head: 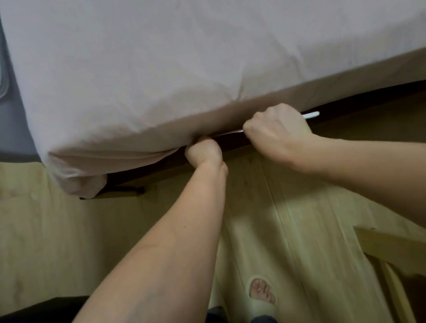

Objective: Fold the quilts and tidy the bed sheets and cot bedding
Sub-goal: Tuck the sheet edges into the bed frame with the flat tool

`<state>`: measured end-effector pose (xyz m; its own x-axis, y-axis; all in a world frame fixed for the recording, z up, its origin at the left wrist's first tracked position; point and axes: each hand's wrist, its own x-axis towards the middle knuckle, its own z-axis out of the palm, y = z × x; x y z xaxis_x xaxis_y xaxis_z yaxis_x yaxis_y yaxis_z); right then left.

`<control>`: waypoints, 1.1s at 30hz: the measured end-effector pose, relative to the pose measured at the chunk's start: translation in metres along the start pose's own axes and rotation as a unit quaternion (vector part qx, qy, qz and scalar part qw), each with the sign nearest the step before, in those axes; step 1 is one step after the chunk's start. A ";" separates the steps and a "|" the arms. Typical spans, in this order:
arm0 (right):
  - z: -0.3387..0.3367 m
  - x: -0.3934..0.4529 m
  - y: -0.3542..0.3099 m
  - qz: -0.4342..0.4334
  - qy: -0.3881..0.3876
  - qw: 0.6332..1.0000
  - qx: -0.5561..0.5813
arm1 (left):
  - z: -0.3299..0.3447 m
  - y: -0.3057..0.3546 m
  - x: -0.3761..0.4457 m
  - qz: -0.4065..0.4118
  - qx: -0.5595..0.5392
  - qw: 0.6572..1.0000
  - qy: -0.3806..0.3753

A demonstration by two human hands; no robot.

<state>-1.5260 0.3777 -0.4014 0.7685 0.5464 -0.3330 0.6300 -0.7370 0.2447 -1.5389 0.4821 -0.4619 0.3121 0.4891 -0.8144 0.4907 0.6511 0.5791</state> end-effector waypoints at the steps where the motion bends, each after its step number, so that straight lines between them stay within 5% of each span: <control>1: -0.005 -0.009 0.002 -0.001 -0.015 1.000 0.001 | 0.001 -0.002 -0.005 0.003 0.005 1.000 -0.002; 9: -0.014 -0.088 0.067 0.050 -0.052 0.997 -0.007 | 0.023 -0.008 -0.053 -0.075 -0.044 0.995 -0.053; 15: 0.020 -0.076 0.101 0.047 0.030 0.998 0.028 | 0.078 -0.034 -0.066 -0.059 -0.189 0.980 -0.029; 25: 0.058 -0.017 0.084 0.021 0.043 0.995 0.086 | 0.077 -0.038 -0.040 -0.013 -0.127 0.989 0.071; 33: 0.056 -0.039 0.090 0.006 0.014 0.999 0.039 | 0.070 -0.030 -0.036 -0.036 -0.160 0.987 -0.003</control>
<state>-1.5055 0.2680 -0.4173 0.7799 0.5472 -0.3040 0.6105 -0.7722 0.1760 -1.5080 0.4041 -0.4523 0.2906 0.4332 -0.8532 0.2303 0.8338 0.5018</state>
